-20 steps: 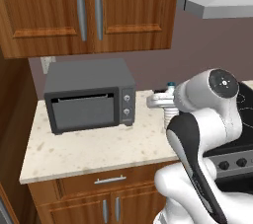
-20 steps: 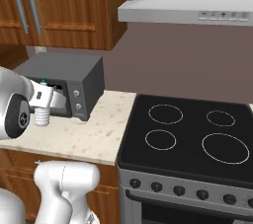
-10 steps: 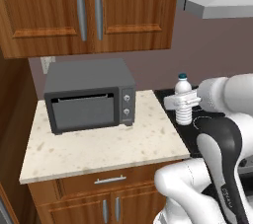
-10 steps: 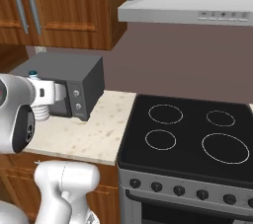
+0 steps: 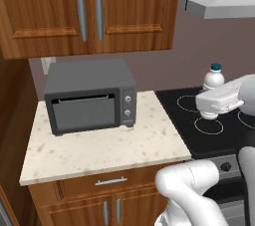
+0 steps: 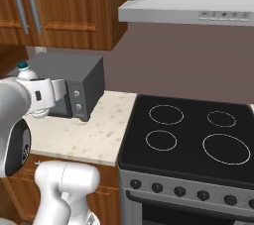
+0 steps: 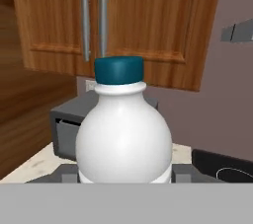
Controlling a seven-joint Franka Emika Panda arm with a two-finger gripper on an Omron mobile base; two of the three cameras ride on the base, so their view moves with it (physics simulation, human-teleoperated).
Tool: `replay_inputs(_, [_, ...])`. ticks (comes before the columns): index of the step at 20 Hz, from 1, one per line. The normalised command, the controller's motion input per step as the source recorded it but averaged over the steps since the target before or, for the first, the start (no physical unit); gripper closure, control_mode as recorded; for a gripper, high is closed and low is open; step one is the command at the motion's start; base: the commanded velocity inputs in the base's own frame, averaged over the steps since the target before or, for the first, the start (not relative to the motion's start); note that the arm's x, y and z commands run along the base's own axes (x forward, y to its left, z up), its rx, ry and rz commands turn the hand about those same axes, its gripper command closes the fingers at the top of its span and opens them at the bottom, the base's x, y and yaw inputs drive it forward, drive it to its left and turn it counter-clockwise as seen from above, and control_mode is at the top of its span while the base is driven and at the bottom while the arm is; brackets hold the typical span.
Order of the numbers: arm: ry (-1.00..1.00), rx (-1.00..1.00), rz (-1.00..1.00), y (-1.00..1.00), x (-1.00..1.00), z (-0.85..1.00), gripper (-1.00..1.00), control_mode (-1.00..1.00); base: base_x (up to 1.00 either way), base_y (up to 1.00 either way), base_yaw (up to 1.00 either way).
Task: Take the bottled waters from the counter and place them in the freezer to freeze. Close the freezer door after placing the bottles.
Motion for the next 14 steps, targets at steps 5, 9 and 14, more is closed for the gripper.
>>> replay_inputs(5, [-0.14,0.12,-0.11,-0.17,-0.76,0.00,1.00,-1.00,0.00,0.00,0.00])
replay_inputs(9, [-0.05,0.03,-0.24,0.00,-0.83,0.00,1.00,-1.00,0.00,0.00,0.00])
replay_inputs(14, [-0.02,0.00,-0.22,0.00,-0.60,-0.01,1.00,-1.00,0.00,0.00,0.00])
